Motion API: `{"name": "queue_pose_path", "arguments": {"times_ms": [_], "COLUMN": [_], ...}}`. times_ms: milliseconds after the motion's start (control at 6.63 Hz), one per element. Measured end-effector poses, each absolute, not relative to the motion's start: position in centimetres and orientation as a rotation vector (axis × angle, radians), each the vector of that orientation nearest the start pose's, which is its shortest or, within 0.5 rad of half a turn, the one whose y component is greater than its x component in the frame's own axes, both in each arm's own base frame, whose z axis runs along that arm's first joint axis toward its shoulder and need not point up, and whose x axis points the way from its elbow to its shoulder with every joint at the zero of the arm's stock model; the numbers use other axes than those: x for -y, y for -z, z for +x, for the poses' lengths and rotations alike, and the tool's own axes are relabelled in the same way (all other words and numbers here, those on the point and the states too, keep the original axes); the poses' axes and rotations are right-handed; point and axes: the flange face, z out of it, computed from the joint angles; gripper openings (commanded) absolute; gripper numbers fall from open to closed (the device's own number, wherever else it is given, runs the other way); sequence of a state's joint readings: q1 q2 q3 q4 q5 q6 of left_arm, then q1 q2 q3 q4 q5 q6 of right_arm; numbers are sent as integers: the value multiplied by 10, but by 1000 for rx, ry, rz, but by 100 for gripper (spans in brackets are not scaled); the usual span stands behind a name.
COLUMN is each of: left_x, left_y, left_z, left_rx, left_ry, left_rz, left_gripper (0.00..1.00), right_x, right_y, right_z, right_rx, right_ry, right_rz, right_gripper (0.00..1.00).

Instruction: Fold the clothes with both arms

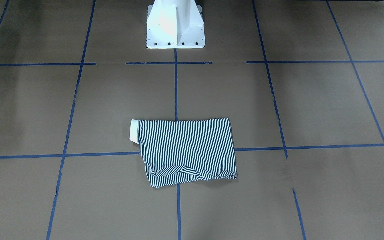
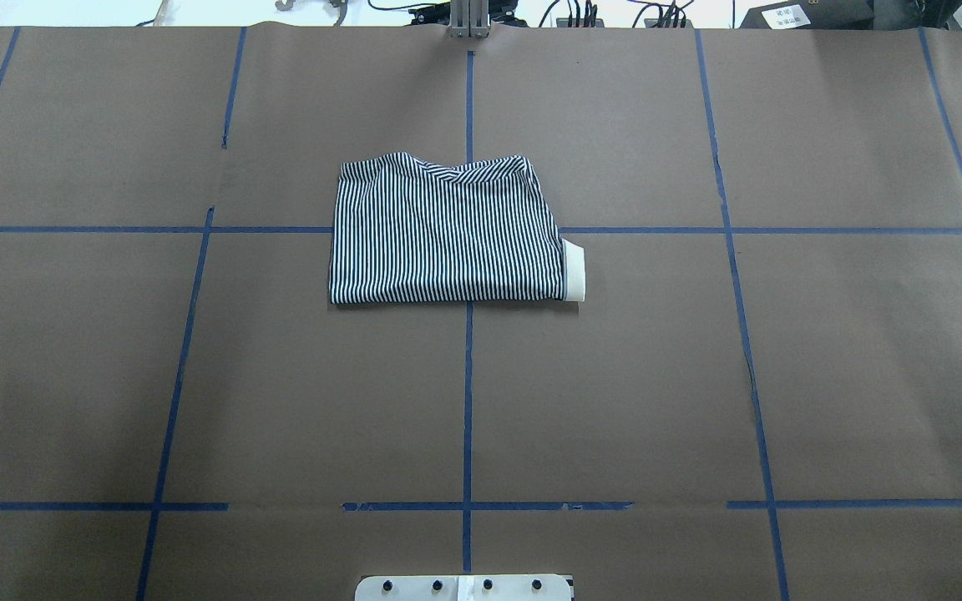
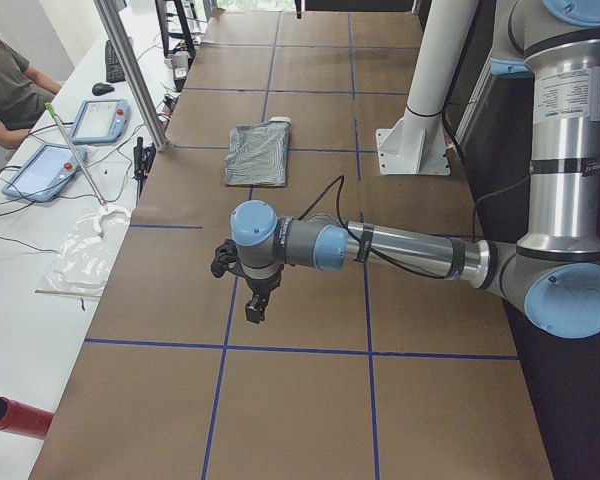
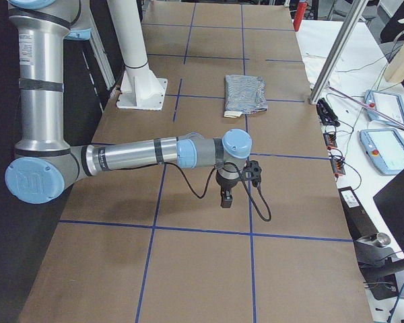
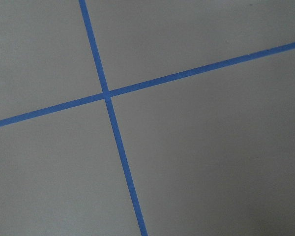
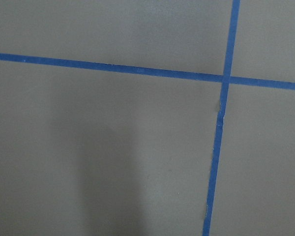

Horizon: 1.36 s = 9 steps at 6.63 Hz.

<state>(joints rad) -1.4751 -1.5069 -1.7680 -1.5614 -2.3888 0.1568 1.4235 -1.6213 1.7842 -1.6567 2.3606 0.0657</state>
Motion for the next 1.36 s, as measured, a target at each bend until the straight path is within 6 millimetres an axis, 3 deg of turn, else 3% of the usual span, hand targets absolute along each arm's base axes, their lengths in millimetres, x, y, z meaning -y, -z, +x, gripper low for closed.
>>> {"name": "queue_pose_path", "arguments": {"times_ms": [604,1358], "left_x": [468,469], "left_y": [-587,-594], "left_z": [-36,-49], "left_rx": [-874,-763], "left_ry": [-245,-229], "left_rz": [167,169], "left_gripper": [100,100], "right_x": [474,471], "right_y": [-597,-599], "right_z": [-7,-7], "right_rx": [791,789], "right_ry": [100,95], "right_rz": [-32,-38], "right_gripper": [100,100]}}
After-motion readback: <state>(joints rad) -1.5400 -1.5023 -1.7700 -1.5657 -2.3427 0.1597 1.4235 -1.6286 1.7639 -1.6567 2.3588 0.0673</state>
